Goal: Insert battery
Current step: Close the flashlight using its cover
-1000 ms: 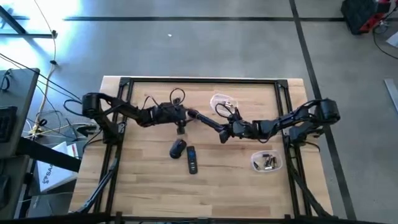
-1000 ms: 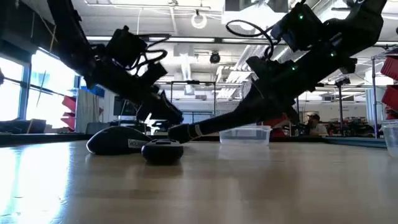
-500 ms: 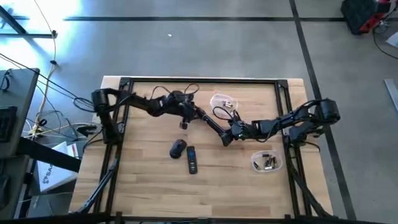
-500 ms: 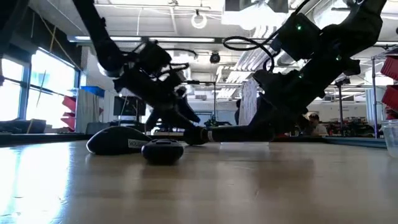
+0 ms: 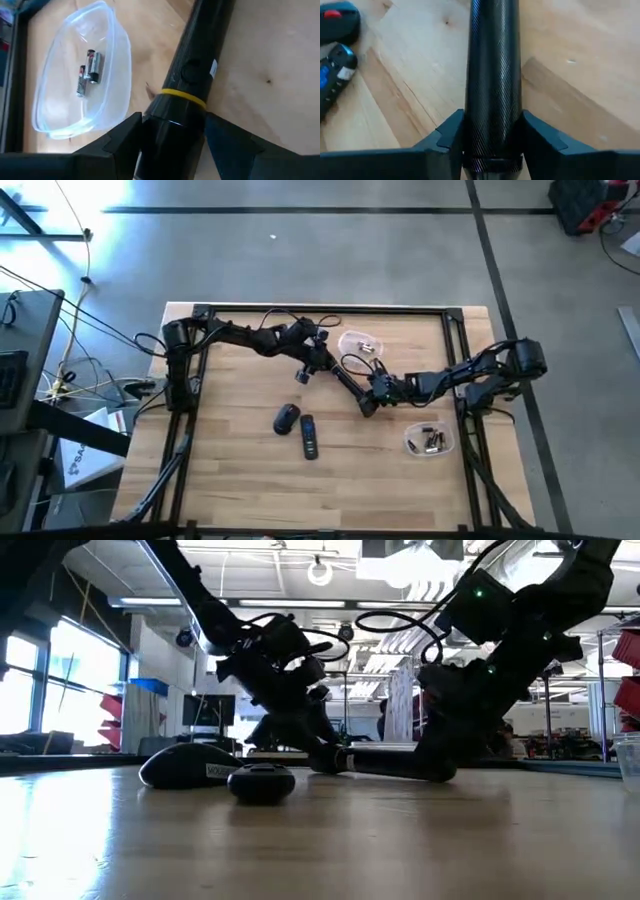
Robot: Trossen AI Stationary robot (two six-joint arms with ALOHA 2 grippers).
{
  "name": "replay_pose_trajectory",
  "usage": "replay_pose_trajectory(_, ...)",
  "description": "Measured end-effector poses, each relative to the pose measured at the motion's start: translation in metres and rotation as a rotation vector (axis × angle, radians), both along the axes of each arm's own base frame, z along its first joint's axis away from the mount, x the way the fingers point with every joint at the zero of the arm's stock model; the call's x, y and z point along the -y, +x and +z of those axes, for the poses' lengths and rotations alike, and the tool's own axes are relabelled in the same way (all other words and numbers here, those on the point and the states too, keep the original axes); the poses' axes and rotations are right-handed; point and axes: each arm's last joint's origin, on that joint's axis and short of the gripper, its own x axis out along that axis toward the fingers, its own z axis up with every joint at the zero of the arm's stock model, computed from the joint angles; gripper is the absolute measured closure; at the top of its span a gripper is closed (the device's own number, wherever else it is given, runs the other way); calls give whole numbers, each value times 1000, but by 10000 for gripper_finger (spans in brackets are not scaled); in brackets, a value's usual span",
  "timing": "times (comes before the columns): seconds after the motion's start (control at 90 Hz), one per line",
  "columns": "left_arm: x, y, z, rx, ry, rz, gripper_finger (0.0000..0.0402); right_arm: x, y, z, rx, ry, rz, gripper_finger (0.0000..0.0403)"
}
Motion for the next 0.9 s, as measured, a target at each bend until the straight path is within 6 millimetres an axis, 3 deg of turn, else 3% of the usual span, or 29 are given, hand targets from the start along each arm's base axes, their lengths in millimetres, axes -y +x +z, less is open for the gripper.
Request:
replay_pose_trajectory(0.167, 10, 1, -3, -47, -32, 36, 211, 6, 5, 6, -48, -144, 128, 174)
replay_pose_trajectory(0.289, 18, 4, -3, -51, -54, 58, 211, 14, 11, 13, -66, -324, 149, 157)
replay_pose_trajectory(0.478, 27, 7, -3, -59, -65, 100, 211, 22, 13, 10, -99, -424, 203, 207)
replay_pose_trajectory(0.7, 37, 3, 10, -78, -152, 154, 211, 21, 21, -10, -108, -417, 263, 285)
replay_pose_trajectory(0.9, 45, -12, 33, -108, -228, 142, 211, 20, 24, -15, -103, -433, 325, 289)
